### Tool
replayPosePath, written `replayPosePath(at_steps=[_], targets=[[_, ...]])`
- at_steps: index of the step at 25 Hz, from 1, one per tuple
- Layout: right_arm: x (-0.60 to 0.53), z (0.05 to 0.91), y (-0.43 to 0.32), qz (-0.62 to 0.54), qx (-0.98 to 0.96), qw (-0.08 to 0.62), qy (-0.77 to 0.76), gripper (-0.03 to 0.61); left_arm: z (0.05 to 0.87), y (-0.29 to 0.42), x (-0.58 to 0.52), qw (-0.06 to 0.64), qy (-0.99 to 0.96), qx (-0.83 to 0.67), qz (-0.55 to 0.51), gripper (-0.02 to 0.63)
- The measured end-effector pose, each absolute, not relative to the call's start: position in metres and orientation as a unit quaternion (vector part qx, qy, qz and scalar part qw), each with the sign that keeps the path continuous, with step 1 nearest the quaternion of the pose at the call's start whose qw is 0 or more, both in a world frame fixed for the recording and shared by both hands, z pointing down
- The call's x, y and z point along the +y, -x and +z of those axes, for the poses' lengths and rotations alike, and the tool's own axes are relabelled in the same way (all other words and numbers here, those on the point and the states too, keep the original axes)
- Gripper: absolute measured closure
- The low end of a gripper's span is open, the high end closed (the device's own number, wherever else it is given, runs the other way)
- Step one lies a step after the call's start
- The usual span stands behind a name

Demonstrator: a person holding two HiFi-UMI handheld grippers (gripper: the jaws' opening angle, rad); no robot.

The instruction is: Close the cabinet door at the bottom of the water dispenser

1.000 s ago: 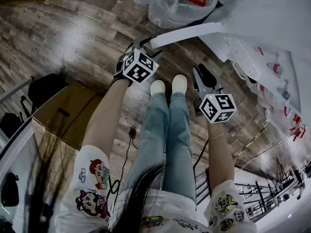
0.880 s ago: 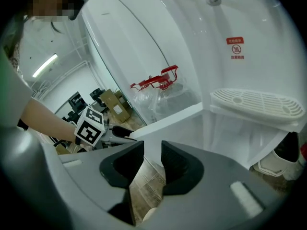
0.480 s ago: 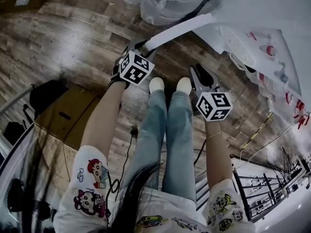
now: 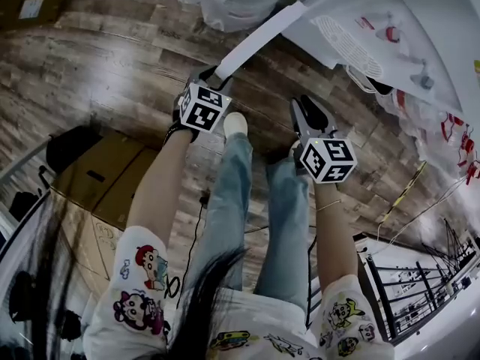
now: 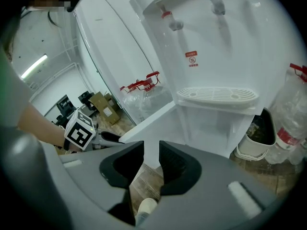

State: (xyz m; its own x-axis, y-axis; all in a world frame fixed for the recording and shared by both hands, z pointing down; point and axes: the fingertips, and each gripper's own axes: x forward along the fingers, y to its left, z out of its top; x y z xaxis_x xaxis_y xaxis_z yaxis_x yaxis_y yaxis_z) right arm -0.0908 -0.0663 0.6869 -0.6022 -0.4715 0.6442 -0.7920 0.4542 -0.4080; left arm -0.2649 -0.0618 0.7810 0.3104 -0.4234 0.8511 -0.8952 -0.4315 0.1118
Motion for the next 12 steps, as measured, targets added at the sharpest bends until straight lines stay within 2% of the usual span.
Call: replayPosePath(at_steps=[12], targets=[[-0.038, 0.689, 0.012, 0.357, -0.824, 0.227, -0.377, 0.466, 0.78, 0.201, -0.029, 0.346, -0.702, -0.509, 0.358, 0.434]])
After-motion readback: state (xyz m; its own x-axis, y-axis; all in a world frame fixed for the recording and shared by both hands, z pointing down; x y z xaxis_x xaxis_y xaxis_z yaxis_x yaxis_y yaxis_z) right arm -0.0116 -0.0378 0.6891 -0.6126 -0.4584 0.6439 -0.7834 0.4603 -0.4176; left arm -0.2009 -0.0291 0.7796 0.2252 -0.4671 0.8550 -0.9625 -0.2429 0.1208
